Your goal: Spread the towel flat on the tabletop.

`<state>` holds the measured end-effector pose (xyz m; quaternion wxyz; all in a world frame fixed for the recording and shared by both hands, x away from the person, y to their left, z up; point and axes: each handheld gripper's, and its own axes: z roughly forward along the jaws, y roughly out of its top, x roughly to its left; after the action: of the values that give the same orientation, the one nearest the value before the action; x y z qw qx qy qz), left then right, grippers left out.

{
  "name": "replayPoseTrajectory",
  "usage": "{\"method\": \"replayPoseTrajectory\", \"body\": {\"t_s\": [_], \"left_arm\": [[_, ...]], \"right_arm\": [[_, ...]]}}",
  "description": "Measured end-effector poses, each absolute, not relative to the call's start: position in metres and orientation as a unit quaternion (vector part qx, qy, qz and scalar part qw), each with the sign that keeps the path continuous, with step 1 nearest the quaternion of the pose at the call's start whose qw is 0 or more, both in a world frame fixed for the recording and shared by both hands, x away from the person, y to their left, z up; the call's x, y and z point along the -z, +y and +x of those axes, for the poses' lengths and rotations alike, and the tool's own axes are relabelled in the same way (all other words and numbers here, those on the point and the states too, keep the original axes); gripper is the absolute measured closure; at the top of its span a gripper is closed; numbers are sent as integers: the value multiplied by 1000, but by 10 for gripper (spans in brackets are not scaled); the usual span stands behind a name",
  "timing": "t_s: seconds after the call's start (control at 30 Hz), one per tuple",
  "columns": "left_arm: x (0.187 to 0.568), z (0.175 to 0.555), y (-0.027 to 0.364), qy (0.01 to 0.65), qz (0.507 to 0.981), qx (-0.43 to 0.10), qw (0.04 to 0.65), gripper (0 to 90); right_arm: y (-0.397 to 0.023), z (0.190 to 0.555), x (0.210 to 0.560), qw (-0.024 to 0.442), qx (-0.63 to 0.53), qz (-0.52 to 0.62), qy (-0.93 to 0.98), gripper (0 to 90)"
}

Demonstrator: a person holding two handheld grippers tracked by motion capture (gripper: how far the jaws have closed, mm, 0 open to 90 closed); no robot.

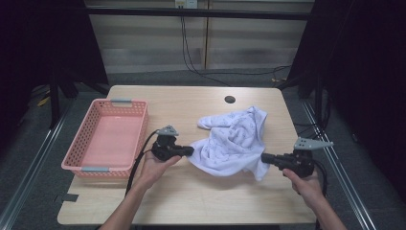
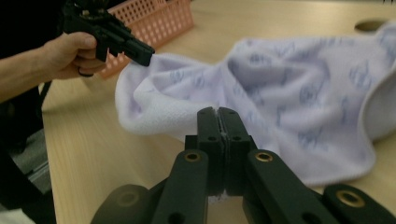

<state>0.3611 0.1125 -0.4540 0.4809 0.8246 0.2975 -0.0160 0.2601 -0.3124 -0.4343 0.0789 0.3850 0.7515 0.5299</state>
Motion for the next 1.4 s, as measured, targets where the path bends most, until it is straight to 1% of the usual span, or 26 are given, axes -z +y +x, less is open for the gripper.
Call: {"method": "replayPoseTrajectory", "body": {"t_s": [0.03, 0.1, 0.23, 0.33, 0.47, 0.53, 0.6, 0.7, 0.87, 1.0, 1.03, 1.23, 1.27, 1.33, 1.4], "left_arm": [[446, 362, 117, 299, 819, 13, 489, 852], [430, 365, 127, 298, 803, 22, 516, 851], [399, 368, 143, 304, 779, 9, 549, 851], [377, 369, 153, 300, 770, -9, 563, 852], [364, 371, 157, 301, 764, -16, 571, 852], [359, 375, 160, 303, 758, -16, 578, 852], [352, 381, 163, 305, 748, -10, 589, 851], [340, 386, 163, 306, 739, -19, 599, 851], [304, 400, 164, 310, 723, -47, 616, 852], [268, 408, 161, 302, 721, -78, 618, 852], [262, 409, 161, 301, 718, -79, 623, 852], [210, 406, 162, 284, 700, -116, 645, 853], [198, 402, 164, 280, 690, -125, 656, 853], [186, 396, 166, 272, 678, -137, 669, 853], [179, 388, 167, 265, 681, -135, 669, 853]], "right_arm": [[-312, 264, 427, 83, -535, 381, 749, 889], [-310, 272, 412, 94, -544, 375, 745, 890], [-311, 288, 383, 110, -571, 370, 725, 891], [-313, 300, 364, 118, -588, 369, 710, 891], [-312, 312, 346, 132, -591, 365, 707, 891], [-311, 319, 339, 134, -591, 364, 707, 891], [-312, 328, 332, 127, -596, 366, 703, 890], [-312, 340, 321, 130, -600, 370, 697, 891], [-314, 361, 298, 146, -602, 374, 690, 891], [-313, 375, 269, 161, -609, 373, 681, 891], [-314, 378, 261, 165, -612, 373, 678, 892], [-315, 389, 217, 187, -622, 371, 664, 892], [-315, 389, 211, 188, -624, 367, 663, 892], [-315, 385, 193, 193, -640, 354, 654, 892], [-315, 379, 182, 197, -650, 341, 650, 893]]}}
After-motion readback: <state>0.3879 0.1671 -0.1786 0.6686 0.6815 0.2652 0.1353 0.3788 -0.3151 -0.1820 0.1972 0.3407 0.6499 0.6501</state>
